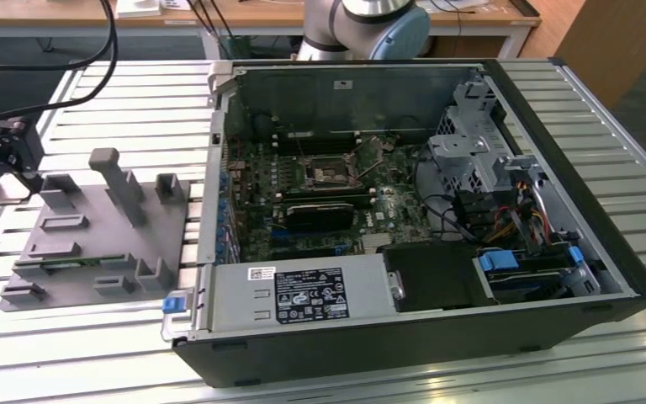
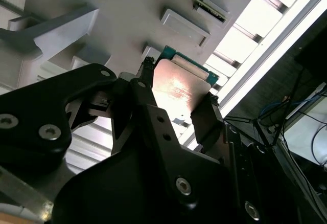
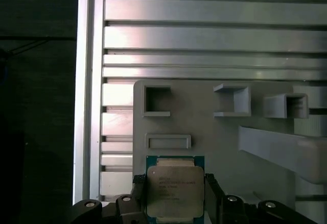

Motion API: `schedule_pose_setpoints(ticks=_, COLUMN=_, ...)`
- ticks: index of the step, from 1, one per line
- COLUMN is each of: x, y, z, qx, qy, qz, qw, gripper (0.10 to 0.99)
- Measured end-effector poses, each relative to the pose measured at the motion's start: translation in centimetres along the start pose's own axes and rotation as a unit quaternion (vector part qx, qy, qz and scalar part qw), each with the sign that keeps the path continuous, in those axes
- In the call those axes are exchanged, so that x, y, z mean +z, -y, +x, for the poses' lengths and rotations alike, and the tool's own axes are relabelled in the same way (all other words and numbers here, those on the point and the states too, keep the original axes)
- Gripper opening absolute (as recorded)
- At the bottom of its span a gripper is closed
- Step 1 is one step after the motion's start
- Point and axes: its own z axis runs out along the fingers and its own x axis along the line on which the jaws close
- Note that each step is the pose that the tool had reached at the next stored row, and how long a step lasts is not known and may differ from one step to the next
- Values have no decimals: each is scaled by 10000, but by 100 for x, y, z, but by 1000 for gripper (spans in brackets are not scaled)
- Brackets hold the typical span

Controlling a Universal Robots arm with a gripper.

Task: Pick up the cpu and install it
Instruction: 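Pick up the cpu and move it towards the insertion slot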

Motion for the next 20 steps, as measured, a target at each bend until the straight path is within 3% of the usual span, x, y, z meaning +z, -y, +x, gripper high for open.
schedule_pose_setpoints(ticks=20, x=-155, y=-9, z=-3, qx=0, qy=1, qz=0, qw=10000, gripper=545)
